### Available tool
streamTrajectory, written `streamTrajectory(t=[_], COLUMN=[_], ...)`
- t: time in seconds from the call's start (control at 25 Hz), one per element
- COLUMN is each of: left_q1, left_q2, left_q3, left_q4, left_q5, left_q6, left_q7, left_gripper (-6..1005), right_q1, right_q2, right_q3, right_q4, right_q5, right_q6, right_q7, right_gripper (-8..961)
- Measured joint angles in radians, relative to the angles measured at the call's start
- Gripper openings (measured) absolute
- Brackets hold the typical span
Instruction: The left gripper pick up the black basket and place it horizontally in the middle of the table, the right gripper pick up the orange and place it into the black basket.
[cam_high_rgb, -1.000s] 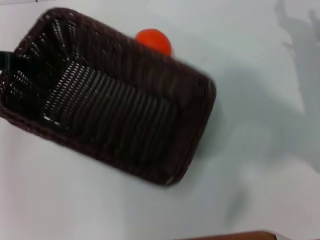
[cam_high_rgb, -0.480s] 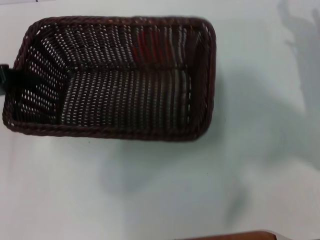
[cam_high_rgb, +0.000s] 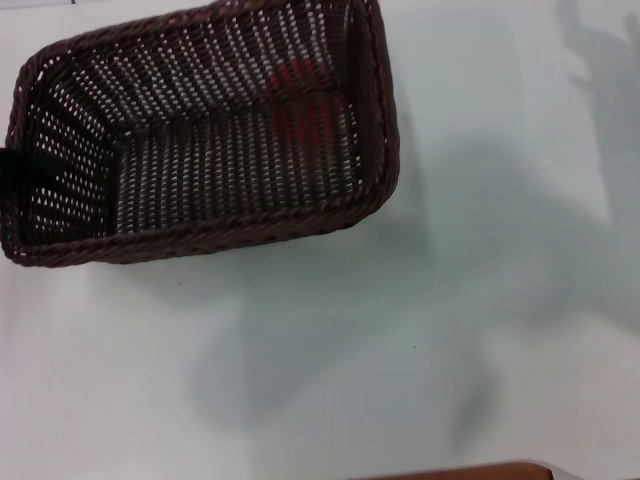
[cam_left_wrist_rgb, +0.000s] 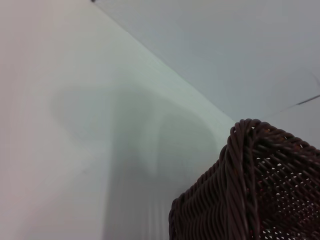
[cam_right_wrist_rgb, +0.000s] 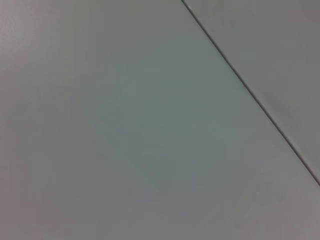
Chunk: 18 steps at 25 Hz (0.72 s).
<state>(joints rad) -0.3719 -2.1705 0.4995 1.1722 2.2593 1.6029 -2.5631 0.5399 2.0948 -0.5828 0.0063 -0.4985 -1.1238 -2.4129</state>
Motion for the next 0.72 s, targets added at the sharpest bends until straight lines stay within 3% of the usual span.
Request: streamTrajectory(t=[0.72], left_q1=[0.018], left_q2=[0.0], left_q3=[-0.007], left_q4=[-0.002], left_q5=[-0.003], left_q6=[0.003], left_q7=[-0.015], left_gripper=[302], right_q1=[0.002], right_q2=[-0.001], right_q3=[0.0], right_q4=[-0.002], right_q5=[0.0], right_q6=[0.004], right_q7=[0.0], right_gripper=[884])
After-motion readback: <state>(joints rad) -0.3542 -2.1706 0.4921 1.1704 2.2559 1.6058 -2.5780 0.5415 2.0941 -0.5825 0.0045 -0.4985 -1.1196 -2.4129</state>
